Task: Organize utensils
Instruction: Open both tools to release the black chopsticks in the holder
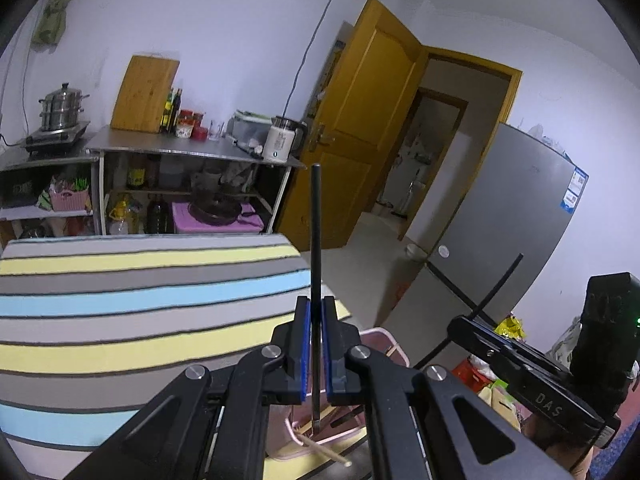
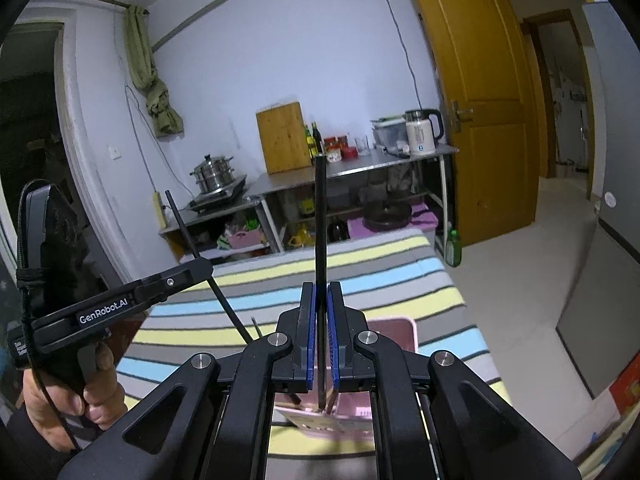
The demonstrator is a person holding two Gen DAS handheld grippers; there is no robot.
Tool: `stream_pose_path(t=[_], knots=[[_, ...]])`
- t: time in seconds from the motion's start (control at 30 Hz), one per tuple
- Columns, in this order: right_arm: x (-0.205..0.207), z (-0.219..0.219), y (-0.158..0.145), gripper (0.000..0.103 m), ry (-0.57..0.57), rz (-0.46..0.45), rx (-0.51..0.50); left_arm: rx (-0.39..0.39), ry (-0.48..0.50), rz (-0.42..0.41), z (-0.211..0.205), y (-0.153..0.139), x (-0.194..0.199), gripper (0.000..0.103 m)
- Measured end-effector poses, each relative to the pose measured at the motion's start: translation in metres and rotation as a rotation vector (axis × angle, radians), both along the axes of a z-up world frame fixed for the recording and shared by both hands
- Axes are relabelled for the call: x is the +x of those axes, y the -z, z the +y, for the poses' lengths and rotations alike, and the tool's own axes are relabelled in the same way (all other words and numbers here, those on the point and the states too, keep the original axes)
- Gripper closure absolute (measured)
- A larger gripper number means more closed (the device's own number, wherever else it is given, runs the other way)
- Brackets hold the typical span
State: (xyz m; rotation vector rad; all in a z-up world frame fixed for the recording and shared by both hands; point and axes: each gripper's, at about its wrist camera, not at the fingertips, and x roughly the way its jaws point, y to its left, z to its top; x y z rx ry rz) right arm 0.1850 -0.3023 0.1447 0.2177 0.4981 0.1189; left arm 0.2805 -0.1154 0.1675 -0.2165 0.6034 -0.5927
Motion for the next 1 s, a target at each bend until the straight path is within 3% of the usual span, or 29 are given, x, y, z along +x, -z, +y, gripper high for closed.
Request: stream_pose_path(t=[0.4, 0.53, 0.7, 1.0], knots=[[0.017, -0.003, 0.056, 0.097, -0.002, 0.126, 0.013, 0.034, 0.004, 0.044, 0.002, 0.044, -0.001, 0.098], [0.014, -0.003, 0.06, 0.096, 0.005, 0.137, 0.005, 0.043, 0.008, 0.037, 0.004, 0.048, -0.008, 0.096], [0.003, -0.005, 0.06, 0.086, 0.026, 0.136, 0.005, 0.062, -0.004, 0.012, 0.012, 0.046, -0.02, 0.091], [-0.027, -0.001, 0.056, 0.081, 0.031, 0.106, -0.008, 0.038, -0.067, -0.018, 0.051, 0.044, -0.053, 0.085]])
